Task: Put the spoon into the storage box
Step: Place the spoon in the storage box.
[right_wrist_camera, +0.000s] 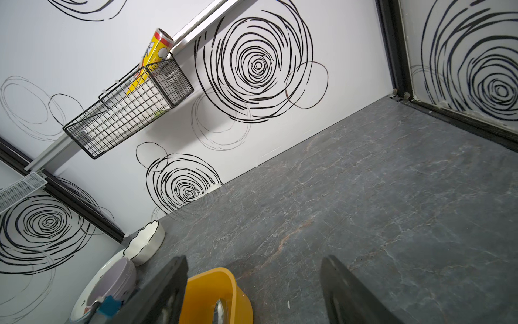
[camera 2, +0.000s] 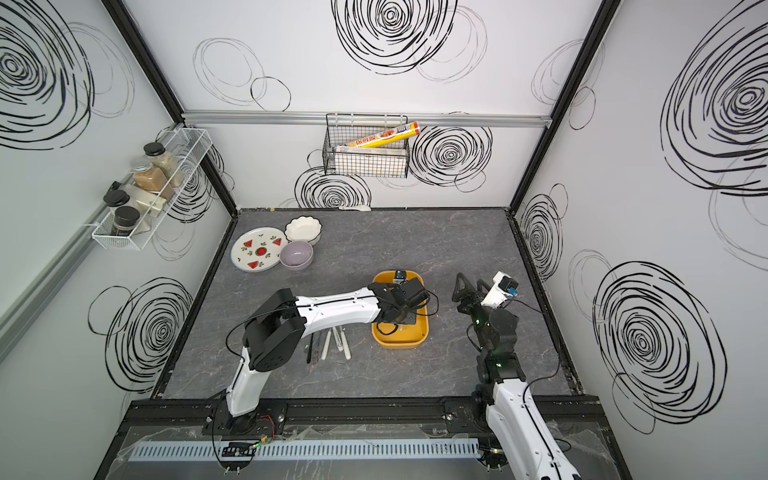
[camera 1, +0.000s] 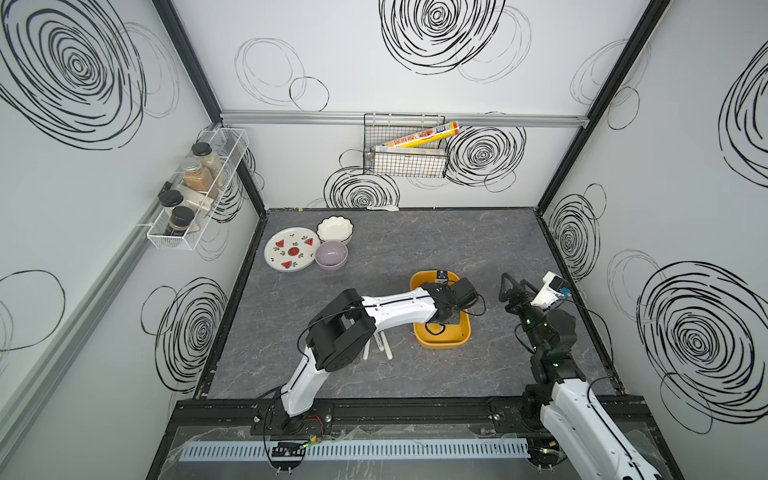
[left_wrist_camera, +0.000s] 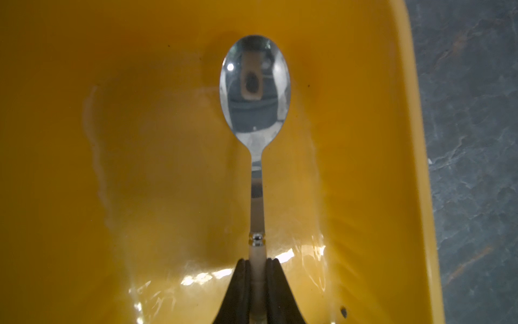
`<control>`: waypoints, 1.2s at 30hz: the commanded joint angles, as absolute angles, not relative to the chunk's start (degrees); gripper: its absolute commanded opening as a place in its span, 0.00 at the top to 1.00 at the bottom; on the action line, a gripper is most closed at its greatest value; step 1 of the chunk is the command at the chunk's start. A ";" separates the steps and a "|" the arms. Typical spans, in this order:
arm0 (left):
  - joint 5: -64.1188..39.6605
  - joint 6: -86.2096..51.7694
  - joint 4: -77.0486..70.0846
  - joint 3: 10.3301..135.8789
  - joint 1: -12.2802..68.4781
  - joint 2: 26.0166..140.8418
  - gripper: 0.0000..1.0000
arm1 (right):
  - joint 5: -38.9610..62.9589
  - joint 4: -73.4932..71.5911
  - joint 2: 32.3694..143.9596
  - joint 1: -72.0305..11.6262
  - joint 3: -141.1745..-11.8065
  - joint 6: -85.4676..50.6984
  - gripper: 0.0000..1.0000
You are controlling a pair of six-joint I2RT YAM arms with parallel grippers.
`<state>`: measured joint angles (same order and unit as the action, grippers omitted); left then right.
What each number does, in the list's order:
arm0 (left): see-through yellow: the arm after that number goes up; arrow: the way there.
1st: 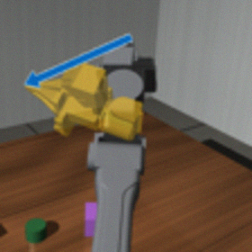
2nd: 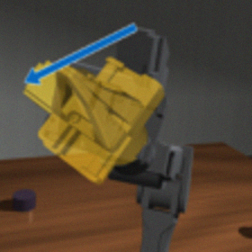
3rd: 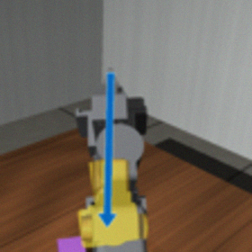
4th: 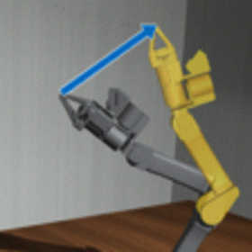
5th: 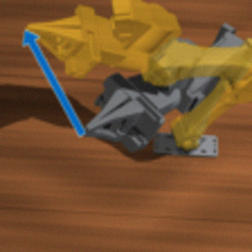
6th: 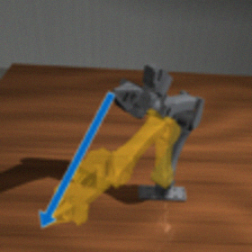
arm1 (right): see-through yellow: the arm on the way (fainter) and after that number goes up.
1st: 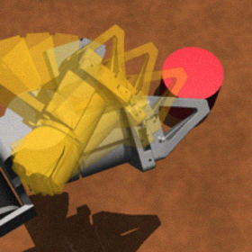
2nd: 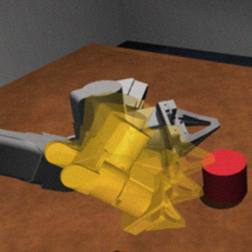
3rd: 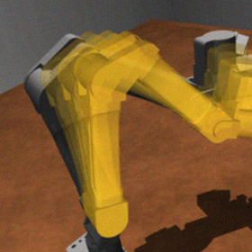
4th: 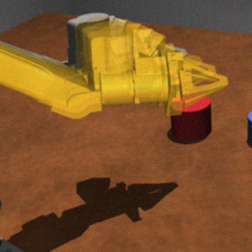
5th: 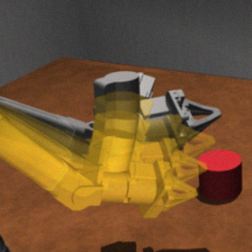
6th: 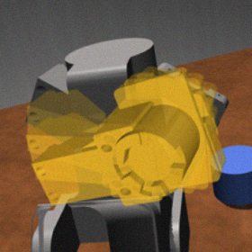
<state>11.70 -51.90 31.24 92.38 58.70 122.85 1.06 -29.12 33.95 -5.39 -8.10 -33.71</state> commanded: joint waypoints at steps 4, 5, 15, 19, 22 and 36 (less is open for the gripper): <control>10.06 -54.02 27.23 94.06 58.01 125.64 1.00 | 0.61 -30.63 33.38 -5.54 -7.64 -33.93 0.21; 10.08 -54.35 26.89 94.01 58.01 125.80 1.00 | 0.74 -30.83 33.47 -5.54 -7.55 -33.93 0.21; 6.56 -55.43 22.59 94.06 57.42 127.67 0.95 | 0.93 -30.76 33.57 -5.54 -7.64 -34.01 0.21; 6.48 -55.03 21.87 92.99 57.26 126.68 0.80 | 0.99 -30.93 33.57 -5.54 -7.56 -33.99 0.21; 6.98 -54.59 20.41 90.71 57.23 124.24 0.65 | 1.06 -31.20 33.83 -5.53 -7.56 -34.10 0.21; 16.84 -47.49 20.15 71.53 52.48 89.41 0.30 | 8.20 -24.35 39.42 -5.62 -14.56 -29.07 0.23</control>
